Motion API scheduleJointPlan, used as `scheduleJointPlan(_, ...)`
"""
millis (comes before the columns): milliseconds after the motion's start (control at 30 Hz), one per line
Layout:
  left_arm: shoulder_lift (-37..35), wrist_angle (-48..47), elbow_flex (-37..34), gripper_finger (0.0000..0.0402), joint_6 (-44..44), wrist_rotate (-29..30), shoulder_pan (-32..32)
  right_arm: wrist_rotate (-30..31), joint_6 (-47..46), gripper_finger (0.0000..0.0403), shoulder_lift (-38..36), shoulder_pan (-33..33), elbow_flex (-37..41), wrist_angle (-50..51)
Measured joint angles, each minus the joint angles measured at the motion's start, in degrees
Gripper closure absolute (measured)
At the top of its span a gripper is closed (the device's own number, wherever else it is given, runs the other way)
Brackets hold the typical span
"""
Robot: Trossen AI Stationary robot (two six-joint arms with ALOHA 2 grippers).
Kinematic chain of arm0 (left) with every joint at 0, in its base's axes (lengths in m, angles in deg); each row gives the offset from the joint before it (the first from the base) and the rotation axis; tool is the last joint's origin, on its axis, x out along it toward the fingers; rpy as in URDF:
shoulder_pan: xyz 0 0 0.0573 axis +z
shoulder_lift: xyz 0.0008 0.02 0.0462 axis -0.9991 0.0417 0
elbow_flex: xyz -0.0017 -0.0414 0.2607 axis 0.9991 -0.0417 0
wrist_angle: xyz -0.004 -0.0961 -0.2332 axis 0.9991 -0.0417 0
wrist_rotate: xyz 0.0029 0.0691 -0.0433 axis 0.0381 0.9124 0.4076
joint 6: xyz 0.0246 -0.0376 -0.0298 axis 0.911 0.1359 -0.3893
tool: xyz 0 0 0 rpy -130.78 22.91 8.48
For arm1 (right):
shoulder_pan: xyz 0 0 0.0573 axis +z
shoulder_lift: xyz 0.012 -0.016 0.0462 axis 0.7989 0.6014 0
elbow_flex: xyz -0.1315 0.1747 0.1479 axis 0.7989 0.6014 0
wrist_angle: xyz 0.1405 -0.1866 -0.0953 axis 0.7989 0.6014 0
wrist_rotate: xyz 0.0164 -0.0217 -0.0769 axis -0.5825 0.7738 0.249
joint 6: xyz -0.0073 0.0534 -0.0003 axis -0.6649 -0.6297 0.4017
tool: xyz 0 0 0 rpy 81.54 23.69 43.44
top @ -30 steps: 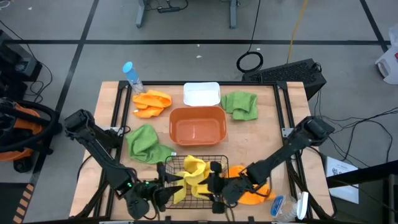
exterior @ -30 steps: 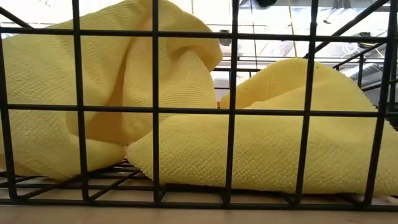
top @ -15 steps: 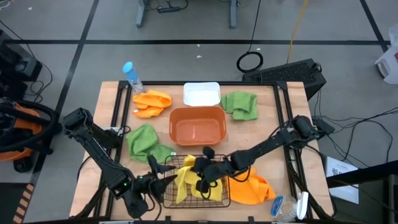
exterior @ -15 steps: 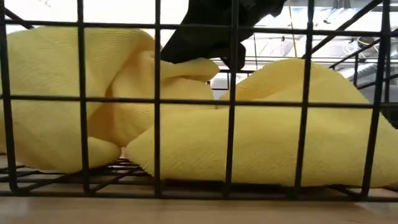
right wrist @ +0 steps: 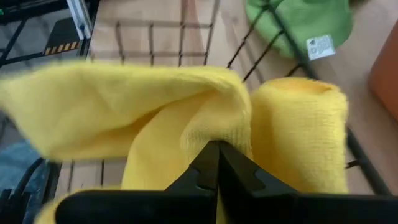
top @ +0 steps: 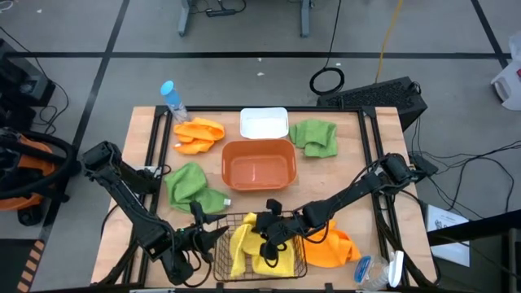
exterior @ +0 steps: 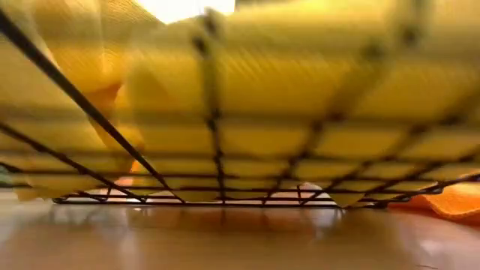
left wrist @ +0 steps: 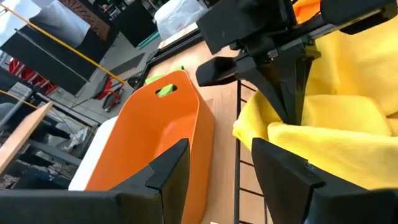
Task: Sort microfiber towel by color & place in baskets
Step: Put the yellow microfiber cloth into the black wire basket
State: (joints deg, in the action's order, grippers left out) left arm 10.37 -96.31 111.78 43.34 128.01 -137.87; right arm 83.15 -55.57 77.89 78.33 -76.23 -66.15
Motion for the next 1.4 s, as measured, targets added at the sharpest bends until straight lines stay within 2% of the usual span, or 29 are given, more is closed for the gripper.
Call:
scheduleJointPlan(433, 0.0, 3.2, 0.0, 0.0221, 0.0, 0.0, 0.0, 1.6, 1.7, 0.0403, 0.0, -0.1, -0.2, -1.1)
scheduleJointPlan(833, 0.0, 4.7, 0.0, 0.0221, 0.1, -1.5, 0.0, 1.6, 3.0, 0.0403, 0.0, -0.1, -3.4, 0.9)
scheduleJointPlan(1100, 1.1, 6.1, 0.0, 0.0221, -3.8, -7.7, 0.5, 1.4, 3.5, 0.0403, 0.0, 1.1, -9.0, 10.7)
scheduleJointPlan(1300, 3.5, 4.9, 0.0, 0.0221, -4.6, -7.8, 0.7, 1.6, 2.3, 0.0402, -0.1, 4.0, -12.7, 18.9)
scheduleJointPlan(1400, 3.4, 4.7, 0.0, 0.0221, -6.0, -7.7, 0.7, 4.6, 2.1, 0.0402, -0.1, 5.7, -12.7, 22.3)
